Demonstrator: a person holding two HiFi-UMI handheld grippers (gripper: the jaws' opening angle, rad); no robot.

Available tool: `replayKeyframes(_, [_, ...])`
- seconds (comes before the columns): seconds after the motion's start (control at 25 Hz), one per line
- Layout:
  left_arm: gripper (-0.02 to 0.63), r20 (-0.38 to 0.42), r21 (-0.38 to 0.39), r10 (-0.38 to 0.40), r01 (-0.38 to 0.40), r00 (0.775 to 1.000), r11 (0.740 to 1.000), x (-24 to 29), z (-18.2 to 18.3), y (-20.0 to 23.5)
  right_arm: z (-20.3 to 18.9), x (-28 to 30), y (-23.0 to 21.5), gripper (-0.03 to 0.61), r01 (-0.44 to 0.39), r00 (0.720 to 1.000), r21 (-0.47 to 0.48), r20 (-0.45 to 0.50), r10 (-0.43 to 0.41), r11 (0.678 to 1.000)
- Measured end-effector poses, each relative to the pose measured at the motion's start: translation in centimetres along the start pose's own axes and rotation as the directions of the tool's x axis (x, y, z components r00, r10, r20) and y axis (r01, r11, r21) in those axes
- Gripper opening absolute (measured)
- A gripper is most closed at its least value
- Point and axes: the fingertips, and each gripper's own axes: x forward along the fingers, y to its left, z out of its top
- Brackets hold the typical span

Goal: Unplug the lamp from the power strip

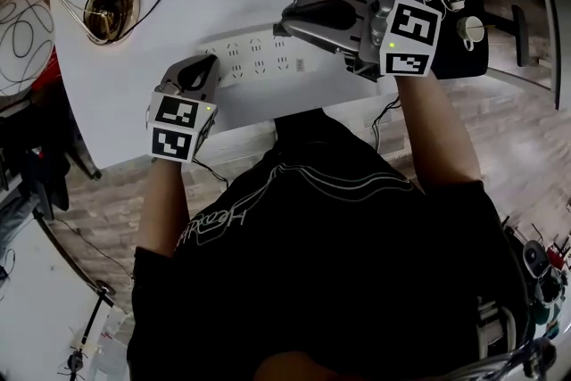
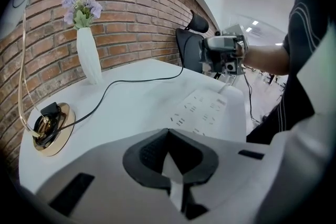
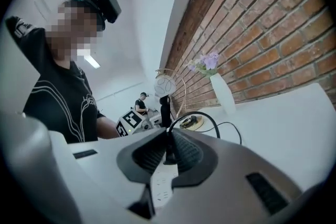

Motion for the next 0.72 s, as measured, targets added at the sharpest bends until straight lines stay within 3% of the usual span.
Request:
replayKeyframes(0.2, [0.003,0.093,-0.061,0.002,0.003,0.996,0.998,-1.8,2.4,-0.7,1.8,-1.3,1.0,0.017,0.087,0.996,-0.053,0.025,-0.085,0.995])
replayKeyframes(0.4, [0.003,0.223,-0.121,-0.020,0.048,0.975,0.991,-5.5,5.3,-2.0,2.4,-2.2,2.5,0.018,0.200,0.980,-0.094,0.036,-0.197,0.975])
replayKeyframes(0.56, [0.003,0.348,-0.162,-0.045,0.108,0.936,0.981,-9.5,7.5,-3.3,2.9,-2.7,3.9,0.018,0.308,0.951,-0.107,0.044,-0.305,0.945])
replayKeyframes(0.72, [0.003,0.466,-0.173,-0.093,0.194,0.880,0.966,-13.4,9.5,-5.1,4.3,-3.0,6.7,0.017,0.344,0.938,-0.110,0.096,-0.334,0.933])
